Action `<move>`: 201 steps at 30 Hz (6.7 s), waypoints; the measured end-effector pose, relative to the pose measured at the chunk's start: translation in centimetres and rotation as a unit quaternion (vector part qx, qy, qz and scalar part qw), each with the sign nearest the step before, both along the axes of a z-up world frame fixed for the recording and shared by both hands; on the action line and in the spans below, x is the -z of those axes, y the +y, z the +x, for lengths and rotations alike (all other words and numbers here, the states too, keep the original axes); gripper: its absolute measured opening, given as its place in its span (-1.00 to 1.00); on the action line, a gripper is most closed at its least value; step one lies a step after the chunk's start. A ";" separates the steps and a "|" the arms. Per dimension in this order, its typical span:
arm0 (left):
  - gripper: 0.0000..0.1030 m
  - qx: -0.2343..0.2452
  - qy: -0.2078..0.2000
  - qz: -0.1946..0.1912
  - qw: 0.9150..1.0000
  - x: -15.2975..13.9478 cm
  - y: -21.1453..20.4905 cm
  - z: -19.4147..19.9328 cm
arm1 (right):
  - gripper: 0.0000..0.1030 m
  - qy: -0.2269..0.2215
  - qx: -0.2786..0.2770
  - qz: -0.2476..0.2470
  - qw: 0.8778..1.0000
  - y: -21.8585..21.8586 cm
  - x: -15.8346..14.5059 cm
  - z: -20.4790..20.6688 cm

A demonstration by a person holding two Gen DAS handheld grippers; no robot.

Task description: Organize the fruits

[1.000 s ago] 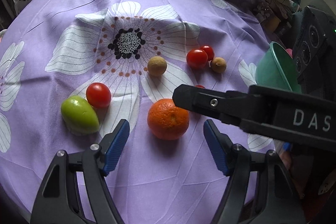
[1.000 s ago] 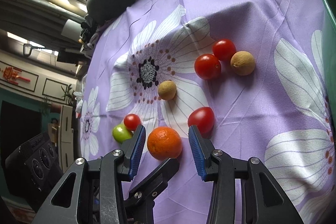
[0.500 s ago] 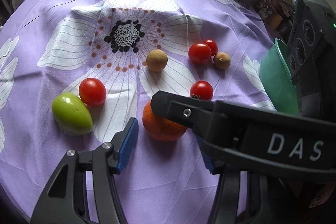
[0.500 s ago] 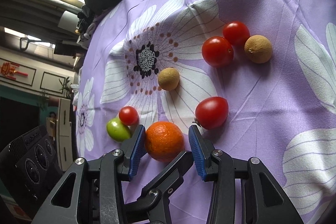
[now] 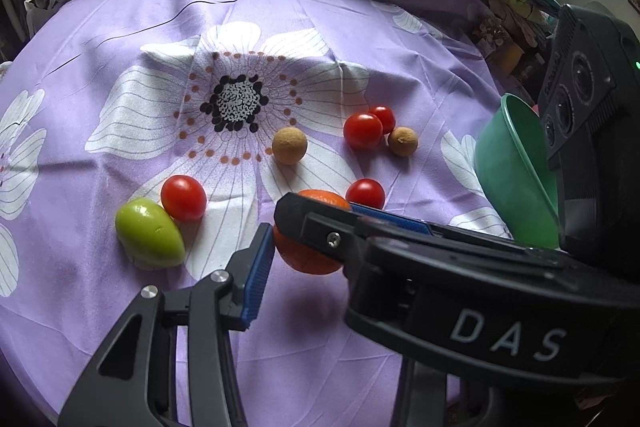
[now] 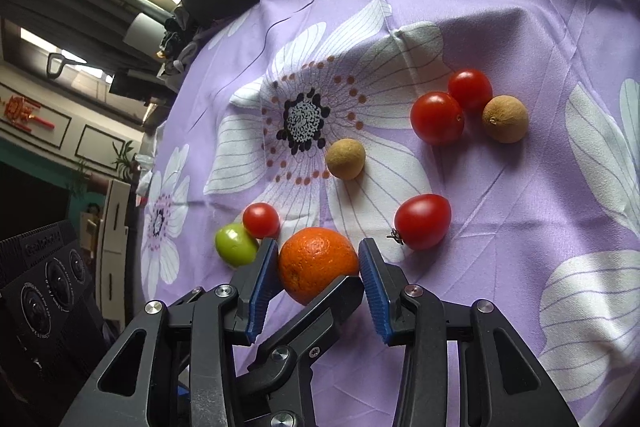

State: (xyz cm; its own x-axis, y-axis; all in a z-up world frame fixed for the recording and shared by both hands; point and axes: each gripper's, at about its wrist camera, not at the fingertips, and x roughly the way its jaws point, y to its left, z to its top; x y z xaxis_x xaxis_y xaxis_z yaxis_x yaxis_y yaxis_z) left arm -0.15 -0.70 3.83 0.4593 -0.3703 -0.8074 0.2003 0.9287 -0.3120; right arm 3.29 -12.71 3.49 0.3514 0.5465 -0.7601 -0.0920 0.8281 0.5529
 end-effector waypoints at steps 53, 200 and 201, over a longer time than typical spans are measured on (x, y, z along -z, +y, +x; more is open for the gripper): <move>-0.20 0.219 -0.154 0.001 0.963 -7.4 -21.3 -1.1 | -0.14 -0.135 0.241 0.020 0.961 -20.2 -7.4 -6.5; -0.19 0.045 0.050 -0.087 0.994 0.6 -0.4 0.2 | -0.28 0.001 0.034 0.004 0.999 -3.5 -0.4 0.3; -0.19 0.049 0.052 -0.090 0.993 0.7 -0.6 0.2 | -0.28 0.002 0.029 0.000 1.000 -3.1 -0.2 0.4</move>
